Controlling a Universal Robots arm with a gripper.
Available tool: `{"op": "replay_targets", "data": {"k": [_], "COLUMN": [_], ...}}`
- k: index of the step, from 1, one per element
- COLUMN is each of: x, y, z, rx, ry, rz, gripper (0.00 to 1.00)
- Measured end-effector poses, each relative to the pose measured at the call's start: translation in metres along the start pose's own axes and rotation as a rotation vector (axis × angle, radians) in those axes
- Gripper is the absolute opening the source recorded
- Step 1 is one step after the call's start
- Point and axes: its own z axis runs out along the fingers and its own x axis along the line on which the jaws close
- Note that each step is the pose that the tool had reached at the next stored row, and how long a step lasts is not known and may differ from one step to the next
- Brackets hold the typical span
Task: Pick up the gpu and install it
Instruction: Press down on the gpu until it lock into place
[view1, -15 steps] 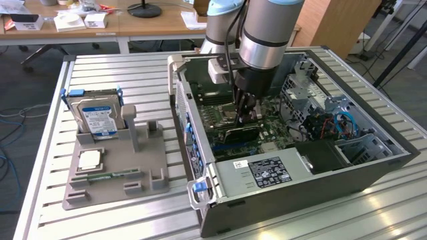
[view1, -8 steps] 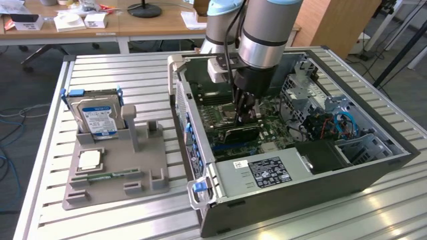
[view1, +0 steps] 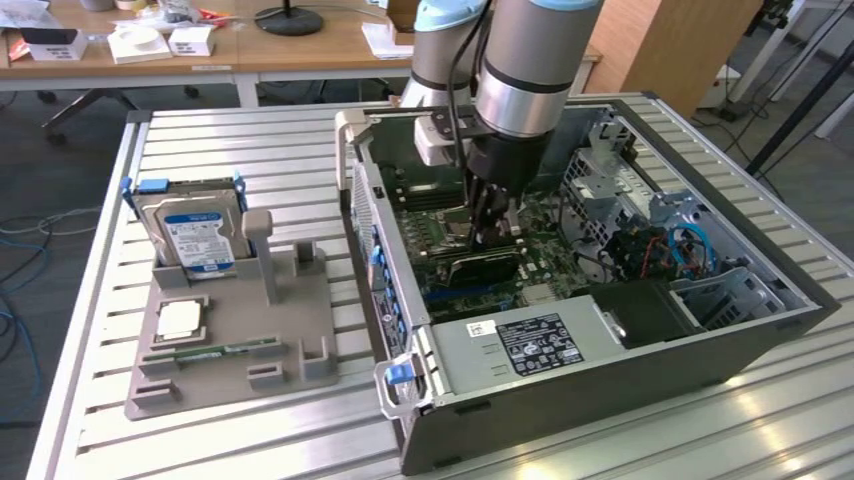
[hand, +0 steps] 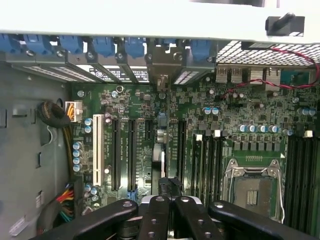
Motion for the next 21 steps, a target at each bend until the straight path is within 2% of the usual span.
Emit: {"op": "replay_targets", "data": {"k": [5,21], "x": [0.0002,0.0003], "y": [0.0,0.0001], "z": [0.0077,0.0111], "rx": [0.0,-0.0001], "ry": [0.0,0.0001], "rz": [0.0,0.0], "gripper": [0.1,0.1]}}
